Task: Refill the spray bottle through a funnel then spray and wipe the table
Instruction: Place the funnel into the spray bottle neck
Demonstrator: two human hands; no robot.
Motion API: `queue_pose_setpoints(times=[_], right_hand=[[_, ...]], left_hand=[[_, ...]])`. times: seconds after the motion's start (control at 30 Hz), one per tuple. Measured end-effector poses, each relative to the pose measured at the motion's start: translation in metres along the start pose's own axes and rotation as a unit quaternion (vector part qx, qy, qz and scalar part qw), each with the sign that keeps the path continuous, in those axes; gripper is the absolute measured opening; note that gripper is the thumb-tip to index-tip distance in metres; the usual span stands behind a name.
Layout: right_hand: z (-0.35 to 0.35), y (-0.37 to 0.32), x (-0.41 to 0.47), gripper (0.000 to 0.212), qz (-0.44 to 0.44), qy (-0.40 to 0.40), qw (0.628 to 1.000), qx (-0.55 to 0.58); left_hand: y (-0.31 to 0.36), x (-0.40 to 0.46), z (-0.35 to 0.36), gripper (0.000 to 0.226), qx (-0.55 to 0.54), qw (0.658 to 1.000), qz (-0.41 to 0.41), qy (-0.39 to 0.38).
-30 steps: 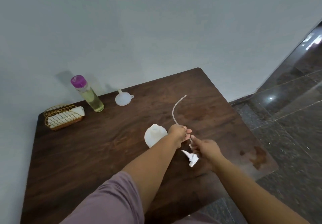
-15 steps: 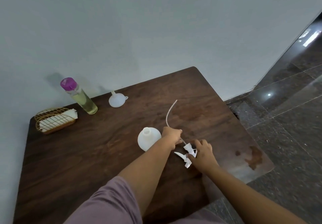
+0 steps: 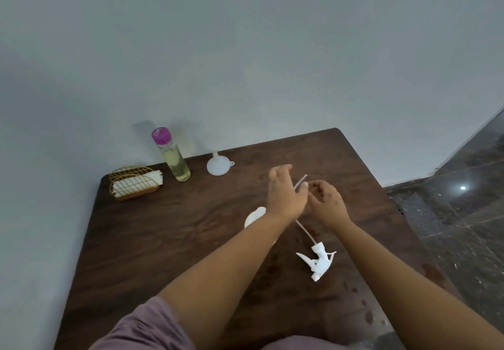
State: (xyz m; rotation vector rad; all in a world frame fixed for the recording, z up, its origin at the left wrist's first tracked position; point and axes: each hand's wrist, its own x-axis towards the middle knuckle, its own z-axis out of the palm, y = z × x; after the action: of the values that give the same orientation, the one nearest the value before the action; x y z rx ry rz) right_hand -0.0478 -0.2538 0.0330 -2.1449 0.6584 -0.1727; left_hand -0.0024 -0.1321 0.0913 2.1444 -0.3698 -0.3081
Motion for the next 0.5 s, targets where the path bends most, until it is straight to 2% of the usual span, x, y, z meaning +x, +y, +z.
queue_pose_setpoints(times=[0.17,0.27,0.37,0.5], right_hand=[[0.033,-0.058,0.028,0.032,-0.087,-0.055,0.995,-0.002],[0.056,-0.087,0.048,0.032,-0.123,-0.082,0.989,-0.027],[0.084,-0.106,0.069,0.032,-0.134,-0.124,0.982,-0.053],[0.127,-0.125,0.104,0.039,-0.143,-0.194,0.961,-0.139]], left_hand=[[-0.041,0.021,-0.069,0.048,0.006,0.993,-0.053,0.103],[-0.071,0.031,-0.102,0.053,0.021,0.984,-0.110,0.135],[-0.099,0.036,-0.125,0.073,-0.013,0.975,-0.165,0.146],[-0.119,0.049,-0.147,0.080,0.032,0.982,-0.147,0.112]])
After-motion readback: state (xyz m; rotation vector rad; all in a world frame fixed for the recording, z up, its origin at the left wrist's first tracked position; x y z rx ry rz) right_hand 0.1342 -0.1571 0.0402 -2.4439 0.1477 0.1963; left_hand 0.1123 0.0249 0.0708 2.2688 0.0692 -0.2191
